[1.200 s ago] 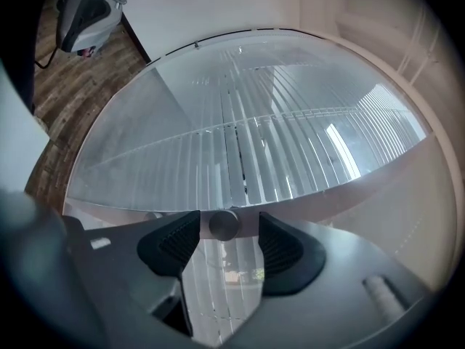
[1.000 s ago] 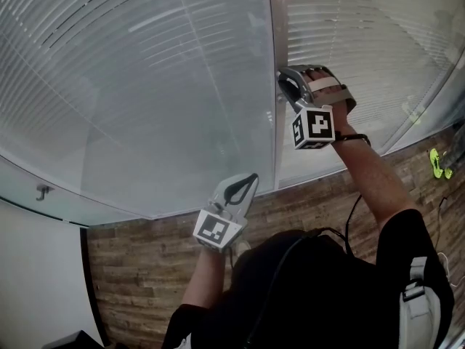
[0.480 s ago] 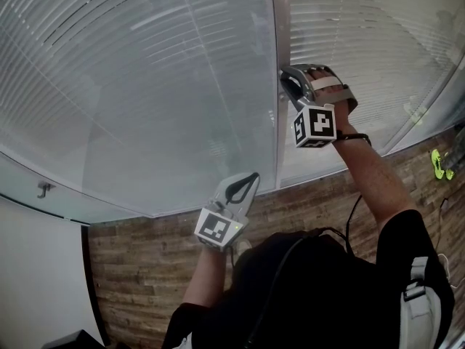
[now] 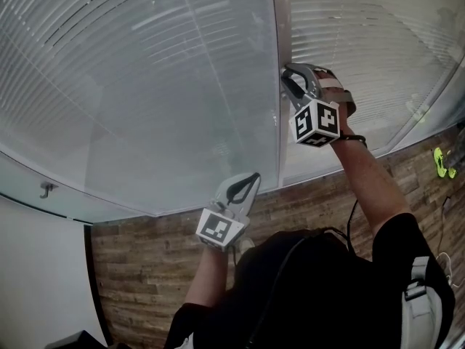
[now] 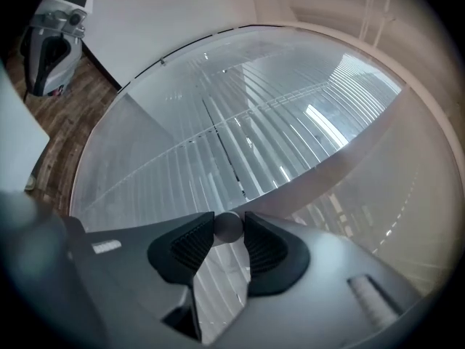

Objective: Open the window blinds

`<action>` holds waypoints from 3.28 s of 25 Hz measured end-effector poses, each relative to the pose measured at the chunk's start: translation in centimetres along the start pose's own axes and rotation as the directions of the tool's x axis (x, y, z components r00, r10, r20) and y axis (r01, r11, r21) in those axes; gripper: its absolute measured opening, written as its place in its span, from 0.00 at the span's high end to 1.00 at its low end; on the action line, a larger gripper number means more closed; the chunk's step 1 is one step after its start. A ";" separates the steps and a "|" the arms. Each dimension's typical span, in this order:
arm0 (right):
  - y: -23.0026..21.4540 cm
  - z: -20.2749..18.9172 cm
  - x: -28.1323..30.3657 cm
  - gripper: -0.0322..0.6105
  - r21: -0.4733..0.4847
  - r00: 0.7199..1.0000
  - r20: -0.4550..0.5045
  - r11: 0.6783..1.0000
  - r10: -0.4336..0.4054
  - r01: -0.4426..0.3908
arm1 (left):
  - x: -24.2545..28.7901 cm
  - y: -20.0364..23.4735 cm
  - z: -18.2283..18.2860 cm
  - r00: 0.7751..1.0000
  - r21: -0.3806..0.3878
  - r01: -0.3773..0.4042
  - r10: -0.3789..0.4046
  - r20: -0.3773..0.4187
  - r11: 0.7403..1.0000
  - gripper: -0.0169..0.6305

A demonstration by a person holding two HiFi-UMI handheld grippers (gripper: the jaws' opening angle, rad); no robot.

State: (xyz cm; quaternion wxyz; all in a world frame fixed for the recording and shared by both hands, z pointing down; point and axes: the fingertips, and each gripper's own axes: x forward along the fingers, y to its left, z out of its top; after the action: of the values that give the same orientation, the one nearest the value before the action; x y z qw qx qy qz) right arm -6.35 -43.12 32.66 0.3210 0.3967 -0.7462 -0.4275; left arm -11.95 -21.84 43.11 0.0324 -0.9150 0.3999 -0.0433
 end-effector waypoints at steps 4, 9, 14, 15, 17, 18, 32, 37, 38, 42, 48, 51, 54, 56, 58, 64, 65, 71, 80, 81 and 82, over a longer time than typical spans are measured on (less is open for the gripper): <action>-0.3 -0.2 0.0 0.74 0.138 1.000 0.020 0.990 -0.011 0.008 | 0.0 -0.2 -0.5 1.000 -0.013 0.002 -0.002 -0.008 1.000 0.97; -0.7 -0.1 0.0 0.74 0.293 0.999 0.035 0.956 -0.008 -0.003 | 0.0 -0.1 -0.8 1.000 -0.014 0.001 -0.001 -0.006 1.000 0.97; -1.3 -0.5 -0.1 0.74 0.493 0.998 0.053 0.870 -0.042 0.010 | 0.0 -0.1 -1.0 1.000 -0.015 0.000 0.000 -0.013 1.000 0.97; -1.4 -0.6 0.0 0.74 0.527 0.997 0.057 0.850 -0.047 0.009 | 0.0 -0.2 -0.9 1.000 -0.017 0.001 -0.002 -0.018 1.000 0.97; -1.2 -0.8 0.2 0.74 0.597 0.996 0.067 0.802 -0.053 0.003 | 0.1 -0.2 -0.9 1.000 -0.015 0.001 -0.002 -0.012 1.000 0.97; -1.2 -0.9 0.2 0.74 0.631 0.996 0.073 0.775 -0.055 -0.003 | 0.1 0.0 -1.1 1.000 -0.010 0.000 0.000 -0.002 1.000 0.97; -1.6 -2.1 0.2 0.74 0.932 0.985 0.131 0.353 -0.111 -0.084 | 0.1 0.1 -1.0 1.000 -0.018 -0.002 0.002 -0.018 1.000 0.97; -1.7 -2.0 0.2 0.74 0.934 0.984 0.136 0.345 -0.114 -0.090 | 0.2 0.3 -1.7 1.000 -0.013 -0.004 0.005 0.007 1.000 0.97; -1.7 -2.0 0.2 0.74 0.935 0.984 0.137 0.344 -0.115 -0.090 | 0.3 0.3 -1.8 1.000 -0.012 -0.003 0.003 0.006 1.000 0.97; -1.7 -2.1 0.1 0.74 0.944 0.983 0.136 0.318 -0.120 -0.091 | 0.4 0.2 -1.5 1.000 -0.005 -0.005 0.005 0.014 1.000 0.97; -1.8 -2.2 0.1 0.74 0.955 0.982 0.132 0.284 -0.135 -0.089 | 0.5 0.1 -0.9 1.000 -0.022 -0.002 0.002 -0.007 1.000 0.97; -1.8 -2.1 0.0 0.74 0.954 0.982 0.134 0.287 -0.135 -0.090 | 0.5 0.1 -0.8 1.000 -0.020 0.001 -0.001 -0.015 1.000 0.97; -1.8 -2.1 0.0 0.74 0.953 0.981 0.134 0.288 -0.143 -0.088 | 0.6 0.1 -1.1 1.000 -0.009 0.005 -0.005 -0.005 1.000 0.97; -1.8 -2.1 0.0 0.74 0.953 0.980 0.133 0.291 -0.149 -0.085 | 0.8 0.2 -1.3 1.000 0.001 0.007 -0.007 0.007 1.000 0.97; -1.8 -2.1 0.0 0.74 0.950 0.980 0.132 0.303 -0.150 -0.081 | 1.0 0.1 -1.1 1.000 0.004 0.012 -0.012 0.010 1.000 0.97; -1.3 -1.5 -0.5 0.65 0.885 0.976 0.166 0.458 -0.139 -0.085 | 0.8 0.0 -0.8 1.000 -0.020 0.009 -0.009 -0.011 1.000 0.97; -1.1 -1.5 -0.7 0.61 0.863 0.976 0.166 0.500 -0.138 -0.076 | 0.8 0.1 -0.9 1.000 -0.021 0.007 -0.007 -0.011 1.000 0.97; 0.1 -1.4 -1.0 0.56 0.660 0.986 0.143 0.751 -0.080 -0.035 | 0.6 0.4 -1.5 1.000 -0.015 0.003 -0.003 -0.014 1.000 0.97; 0.2 -0.5 -0.3 0.54 -0.062 0.998 0.000 0.996 -0.066 0.066 | 1.0 -0.1 -1.4 1.000 -0.025 0.017 -0.017 -0.024 1.000 0.97; 0.2 -0.6 -0.2 0.55 -0.118 0.998 -0.014 0.991 -0.068 0.066 | 1.0 0.0 -1.3 1.000 -0.028 0.016 -0.016 -0.025 0.999 0.97; 0.2 -0.6 0.0 0.55 -0.154 0.997 -0.021 0.986 -0.068 0.064 | 1.0 0.0 -1.3 1.000 -0.030 0.013 -0.014 -0.024 0.999 0.97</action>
State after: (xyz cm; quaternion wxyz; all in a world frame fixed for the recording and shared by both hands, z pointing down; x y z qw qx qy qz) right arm -5.93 -43.27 33.07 0.3457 0.4009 -0.6934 -0.4888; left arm -11.44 -22.61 44.46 0.0138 -0.9175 0.3945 -0.0488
